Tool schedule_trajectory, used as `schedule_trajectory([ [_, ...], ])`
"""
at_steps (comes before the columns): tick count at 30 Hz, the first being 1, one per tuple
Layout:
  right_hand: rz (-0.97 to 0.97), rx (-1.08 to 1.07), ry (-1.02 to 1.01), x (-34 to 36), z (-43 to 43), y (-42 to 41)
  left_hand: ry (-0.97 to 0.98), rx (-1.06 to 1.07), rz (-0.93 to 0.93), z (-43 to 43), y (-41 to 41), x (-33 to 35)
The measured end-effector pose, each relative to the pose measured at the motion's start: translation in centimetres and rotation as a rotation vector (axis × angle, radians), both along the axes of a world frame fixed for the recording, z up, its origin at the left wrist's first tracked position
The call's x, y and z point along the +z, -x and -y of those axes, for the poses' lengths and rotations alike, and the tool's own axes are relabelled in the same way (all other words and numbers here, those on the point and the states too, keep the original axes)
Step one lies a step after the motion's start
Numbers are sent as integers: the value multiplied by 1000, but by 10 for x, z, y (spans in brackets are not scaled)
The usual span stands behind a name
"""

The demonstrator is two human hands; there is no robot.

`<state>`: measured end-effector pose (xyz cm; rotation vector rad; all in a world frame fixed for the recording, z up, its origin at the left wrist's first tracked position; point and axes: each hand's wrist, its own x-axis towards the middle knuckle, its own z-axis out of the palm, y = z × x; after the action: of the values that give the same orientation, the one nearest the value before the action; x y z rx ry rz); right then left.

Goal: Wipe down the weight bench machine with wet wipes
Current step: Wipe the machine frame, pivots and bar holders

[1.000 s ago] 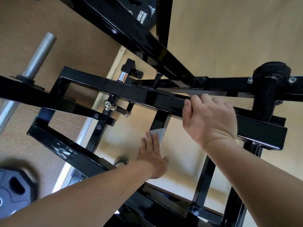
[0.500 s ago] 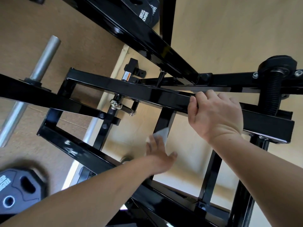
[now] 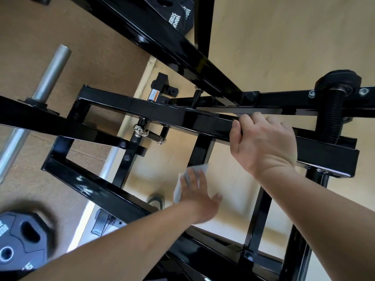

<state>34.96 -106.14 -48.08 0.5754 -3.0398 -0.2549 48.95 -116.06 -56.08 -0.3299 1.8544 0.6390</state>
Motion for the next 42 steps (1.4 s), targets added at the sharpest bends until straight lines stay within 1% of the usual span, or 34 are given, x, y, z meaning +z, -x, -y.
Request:
schedule_trajectory([
  [3,-10,-4,2,0,1,-1,29,-33,9,-3,-3,-1],
  [7,-4,-6,7,1,1,1,-23,11,-186,17,13,-21],
  [11,5,-26,22,1,2,0,-75,-52,-349,40,29,-28],
  [14,27,-21,7,2,3,-1,-21,-60,-496,32,11,-24],
  [15,28,-22,4,2,3,-1,-8,-55,-516,29,4,-21],
  [18,35,-29,-7,3,1,0,-78,-14,-376,30,6,-24],
  [19,34,-26,-9,3,1,0,-92,15,-361,32,13,-26],
  [22,31,-22,-9,2,3,0,-126,132,-399,39,39,-40],
  [24,30,-25,-6,1,3,0,-132,172,-407,37,45,-42],
  [25,31,-22,-4,0,2,0,-122,167,-398,34,41,-40],
  [27,26,-18,3,1,0,-1,-65,90,-370,25,24,-29],
  [29,35,-14,-7,1,0,0,-1,37,-264,15,4,-18],
  [31,75,-20,-37,3,2,1,-9,124,-138,12,0,-8],
  [32,95,-25,-46,5,2,1,-33,187,-109,15,5,1],
  [34,154,-44,-63,11,5,0,-121,334,-171,22,15,18],
  [36,271,-76,-60,17,5,5,-210,410,-315,30,23,39],
  [38,408,-69,1,25,6,11,-257,478,-418,35,25,63],
  [39,478,-64,80,31,4,13,-287,512,-440,35,25,75],
  [41,583,-104,351,47,-7,12,-326,507,-476,31,26,98],
  [42,578,-154,487,57,-19,7,-335,479,-497,28,26,110],
])
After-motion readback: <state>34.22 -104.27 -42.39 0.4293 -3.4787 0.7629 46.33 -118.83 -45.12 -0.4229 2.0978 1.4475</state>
